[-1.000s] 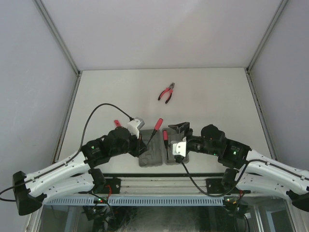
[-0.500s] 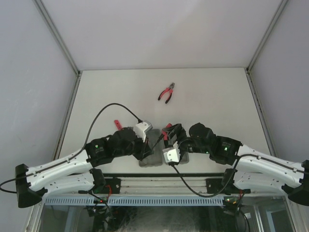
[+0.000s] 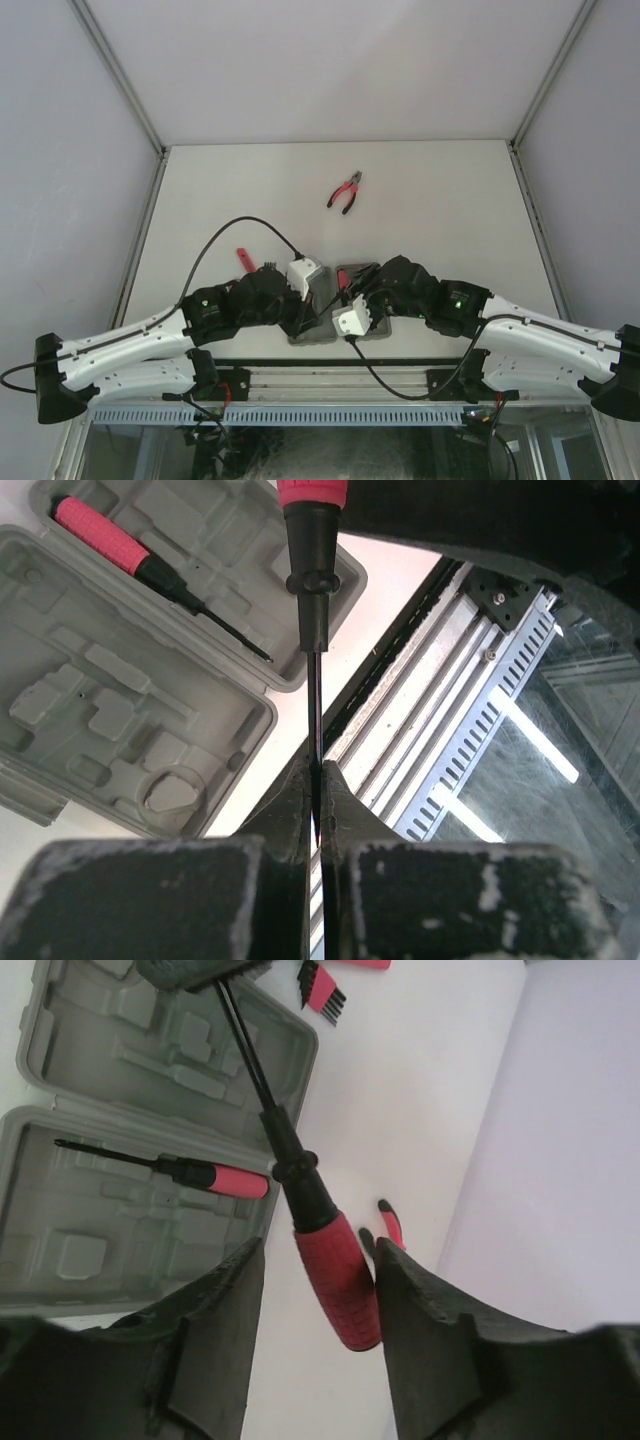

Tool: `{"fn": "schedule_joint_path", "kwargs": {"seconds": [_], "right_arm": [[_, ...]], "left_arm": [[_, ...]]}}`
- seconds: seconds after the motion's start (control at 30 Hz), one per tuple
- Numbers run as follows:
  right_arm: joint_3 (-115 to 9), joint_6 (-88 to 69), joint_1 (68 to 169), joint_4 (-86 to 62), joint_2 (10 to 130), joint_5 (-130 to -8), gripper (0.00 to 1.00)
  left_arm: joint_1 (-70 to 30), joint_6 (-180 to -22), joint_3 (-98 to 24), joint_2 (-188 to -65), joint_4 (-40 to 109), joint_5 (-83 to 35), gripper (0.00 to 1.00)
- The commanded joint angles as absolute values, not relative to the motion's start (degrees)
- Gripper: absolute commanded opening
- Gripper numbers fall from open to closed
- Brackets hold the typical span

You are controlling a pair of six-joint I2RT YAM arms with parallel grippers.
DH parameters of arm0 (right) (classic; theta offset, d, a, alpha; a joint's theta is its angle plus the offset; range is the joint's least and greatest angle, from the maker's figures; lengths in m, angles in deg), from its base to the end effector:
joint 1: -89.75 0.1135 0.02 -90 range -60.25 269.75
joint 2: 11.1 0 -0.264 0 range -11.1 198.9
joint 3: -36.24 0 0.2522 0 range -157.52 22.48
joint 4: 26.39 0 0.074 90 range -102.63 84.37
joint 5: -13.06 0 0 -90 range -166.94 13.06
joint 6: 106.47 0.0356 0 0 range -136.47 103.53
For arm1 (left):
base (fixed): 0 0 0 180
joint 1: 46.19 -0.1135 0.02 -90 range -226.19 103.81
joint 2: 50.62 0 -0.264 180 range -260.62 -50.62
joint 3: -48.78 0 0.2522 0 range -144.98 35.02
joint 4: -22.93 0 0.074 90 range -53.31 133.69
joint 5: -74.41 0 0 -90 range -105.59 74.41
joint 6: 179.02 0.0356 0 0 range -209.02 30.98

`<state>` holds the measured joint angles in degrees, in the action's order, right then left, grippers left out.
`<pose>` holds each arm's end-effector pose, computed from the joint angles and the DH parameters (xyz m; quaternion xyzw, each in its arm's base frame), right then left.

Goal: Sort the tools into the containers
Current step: Pick up the screwdriver from the center of the board.

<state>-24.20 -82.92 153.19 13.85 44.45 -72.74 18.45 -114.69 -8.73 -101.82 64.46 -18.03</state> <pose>0.0921 0.1901 0.2893 -0.8114 0.3607 0.0205 0.4594 0.0820 -0.1766 0.2838 0.3053 0.8336 -0.3394 0.3109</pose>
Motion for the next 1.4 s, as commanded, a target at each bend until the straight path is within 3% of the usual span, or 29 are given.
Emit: {"fn": "schedule_joint_path", "kwargs": {"seconds": [0.0,0.17,0.33,0.53,0.67,0.93,1.37], "right_arm": [[-26.8,-83.8,153.4,14.5,44.5,-76.1,0.42],[-26.5,-83.5,152.5,14.6,43.4,-75.4,0.22],[-26.5,-82.7,152.0,15.6,42.3,-74.6,0.03],[-25.5,-80.3,151.7,14.5,40.8,-74.1,0.01],[-24.0,-77.5,151.7,12.3,39.8,-73.7,0.00],[-20.3,-67.4,152.0,5.3,37.7,-74.2,0.00],[-15.6,-27.2,153.8,-12.0,38.7,-84.6,0.00]], "left_arm": [[19.4,-112.5,-13.2,-102.2,63.1,-20.1,0.00],[19.8,-112.3,-13.2,-102.0,63.1,-20.3,0.05],[19.8,-112.1,-13.2,-100.9,63.1,-19.8,0.22],[19.8,-112.3,-13.1,-97.9,63.1,-16.8,0.50],[19.7,-113.0,-13.0,-95.4,63.3,-13.7,0.60],[19.7,-116.1,-11.9,-87.9,64.5,-0.7,0.65],[19.7,-121.5,-9.1,-78.9,66.2,14.1,0.69]]}}
